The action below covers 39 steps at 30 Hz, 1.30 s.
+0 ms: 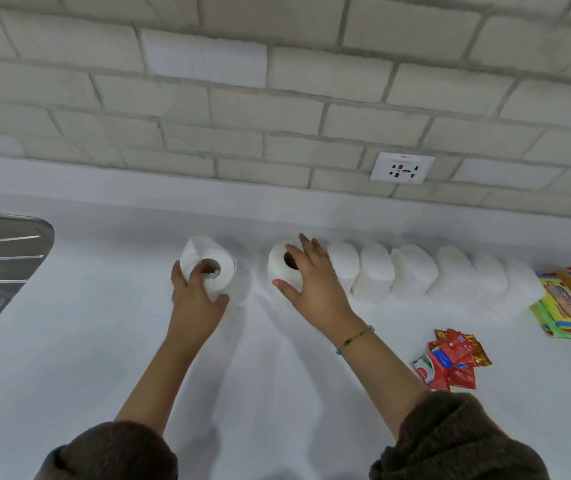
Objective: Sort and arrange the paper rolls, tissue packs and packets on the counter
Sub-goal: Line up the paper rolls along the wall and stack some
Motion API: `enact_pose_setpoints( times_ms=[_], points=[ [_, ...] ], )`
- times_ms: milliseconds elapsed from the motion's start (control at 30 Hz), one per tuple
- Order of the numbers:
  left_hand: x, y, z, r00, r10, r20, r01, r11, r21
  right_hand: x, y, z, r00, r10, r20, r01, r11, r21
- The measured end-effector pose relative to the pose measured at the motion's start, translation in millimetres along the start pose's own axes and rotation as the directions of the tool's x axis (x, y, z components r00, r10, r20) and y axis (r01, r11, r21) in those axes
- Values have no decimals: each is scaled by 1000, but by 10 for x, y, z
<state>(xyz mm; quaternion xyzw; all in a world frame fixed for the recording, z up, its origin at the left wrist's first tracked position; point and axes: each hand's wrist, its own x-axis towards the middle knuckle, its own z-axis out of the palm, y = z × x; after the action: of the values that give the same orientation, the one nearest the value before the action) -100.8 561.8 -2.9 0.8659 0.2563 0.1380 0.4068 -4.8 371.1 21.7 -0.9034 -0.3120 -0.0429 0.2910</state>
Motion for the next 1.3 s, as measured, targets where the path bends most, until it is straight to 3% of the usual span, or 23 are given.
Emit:
enact_pose_setpoints(
  times_ms=[133,267,400,500,600,800,933,1033,1133,1300],
  points=[
    [193,141,269,998,41,53,-44,997,55,-310,34,-146,989,129,-68,-119,984,133],
    [242,254,376,990,54,129,-65,994,85,-567,113,-204,974,206,-97,-192,972,133],
    [52,443,269,998,52,-18,-48,977,206,-807,163,-342,979,174,-108,-164,981,100],
    [-364,720,240,969,229,-88,-226,973,47,-986,282,-553,970,171,-170,-161,984,69],
    [-807,1070,439,944,330,20,-328,942,-72,-1234,453,-837,955,205,-215,-202,979,37],
    [-1541,1605,1168,874,399,277,-416,909,1,-1929,897,-1386,910,307,-279,-332,942,-44],
    [-1961,1956,1530,832,426,356,-447,894,-25,-2477,1350,-1806,842,406,-356,-484,860,-163],
    [-2230,2153,1761,829,436,351,-457,889,-23,-2849,1657,-2102,765,562,-313,-641,706,-301],
    [-2450,2289,2014,819,421,390,-446,895,-30,-3187,1907,-2291,713,631,-307,-698,595,-398],
    [-2673,2391,2279,823,367,433,-392,919,-33,-3556,2251,-2426,648,630,-428,-761,551,-343]
  ],
)
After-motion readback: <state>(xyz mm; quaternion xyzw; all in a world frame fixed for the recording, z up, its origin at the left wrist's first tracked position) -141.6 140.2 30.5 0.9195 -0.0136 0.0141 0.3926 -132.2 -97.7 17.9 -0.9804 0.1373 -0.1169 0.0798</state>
